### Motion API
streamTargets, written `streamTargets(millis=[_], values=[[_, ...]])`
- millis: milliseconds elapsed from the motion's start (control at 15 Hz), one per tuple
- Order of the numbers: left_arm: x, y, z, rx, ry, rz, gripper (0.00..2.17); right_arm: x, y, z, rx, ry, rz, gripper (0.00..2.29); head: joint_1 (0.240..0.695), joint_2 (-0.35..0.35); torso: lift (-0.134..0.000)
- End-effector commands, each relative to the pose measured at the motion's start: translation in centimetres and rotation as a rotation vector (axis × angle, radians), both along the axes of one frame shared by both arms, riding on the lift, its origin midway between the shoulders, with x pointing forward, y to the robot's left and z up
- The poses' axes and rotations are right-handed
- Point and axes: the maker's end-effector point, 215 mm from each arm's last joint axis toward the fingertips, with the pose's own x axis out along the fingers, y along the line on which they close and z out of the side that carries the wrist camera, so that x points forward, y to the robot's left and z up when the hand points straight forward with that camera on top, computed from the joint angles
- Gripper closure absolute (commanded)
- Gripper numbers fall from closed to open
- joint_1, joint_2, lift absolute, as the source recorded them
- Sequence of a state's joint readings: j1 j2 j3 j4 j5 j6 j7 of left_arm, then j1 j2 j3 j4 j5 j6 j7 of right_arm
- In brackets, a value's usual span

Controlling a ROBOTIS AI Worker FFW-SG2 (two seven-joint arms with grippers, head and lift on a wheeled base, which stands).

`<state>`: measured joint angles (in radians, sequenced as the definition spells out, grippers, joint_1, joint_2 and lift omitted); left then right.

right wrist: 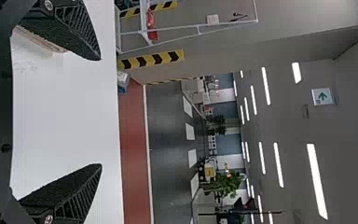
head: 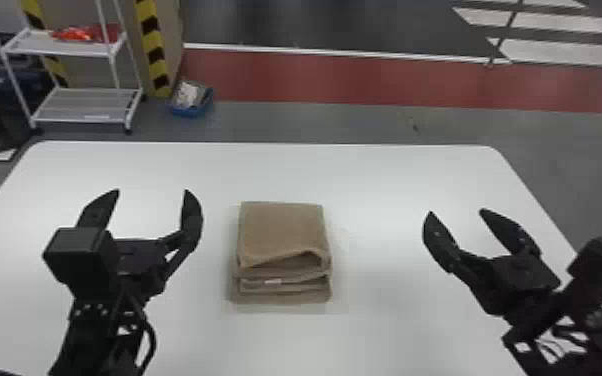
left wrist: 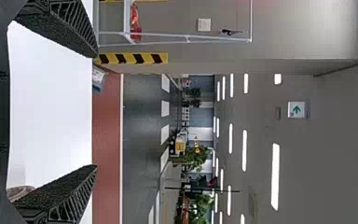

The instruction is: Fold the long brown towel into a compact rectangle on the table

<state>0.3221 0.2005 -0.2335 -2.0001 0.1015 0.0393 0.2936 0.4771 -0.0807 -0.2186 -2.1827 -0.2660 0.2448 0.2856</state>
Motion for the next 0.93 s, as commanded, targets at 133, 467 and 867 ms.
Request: streamTargets(millis=[133, 467, 867], values=[[-0.01, 0.13, 0.16, 0.002, -0.004, 0.001, 0.04, 0.01, 0.18, 0.11, -0.003, -0.004, 0.001, 0.07, 0.695, -0.106, -0.124], [-0.05, 0.13, 0.66, 0.001, -0.012, 0.002, 0.04, 0.18, 0.18, 0.47, -0.008, -0.014, 0.000, 0.08, 0.695, -0.105, -0.124], [-0.11, 0.43, 0.93, -0.001, -0.019, 0.015, 0.04, 0.55, 0.39, 0.73, -0.005, -0.021, -0.002, 0.08, 0.695, -0.101, -0.124]])
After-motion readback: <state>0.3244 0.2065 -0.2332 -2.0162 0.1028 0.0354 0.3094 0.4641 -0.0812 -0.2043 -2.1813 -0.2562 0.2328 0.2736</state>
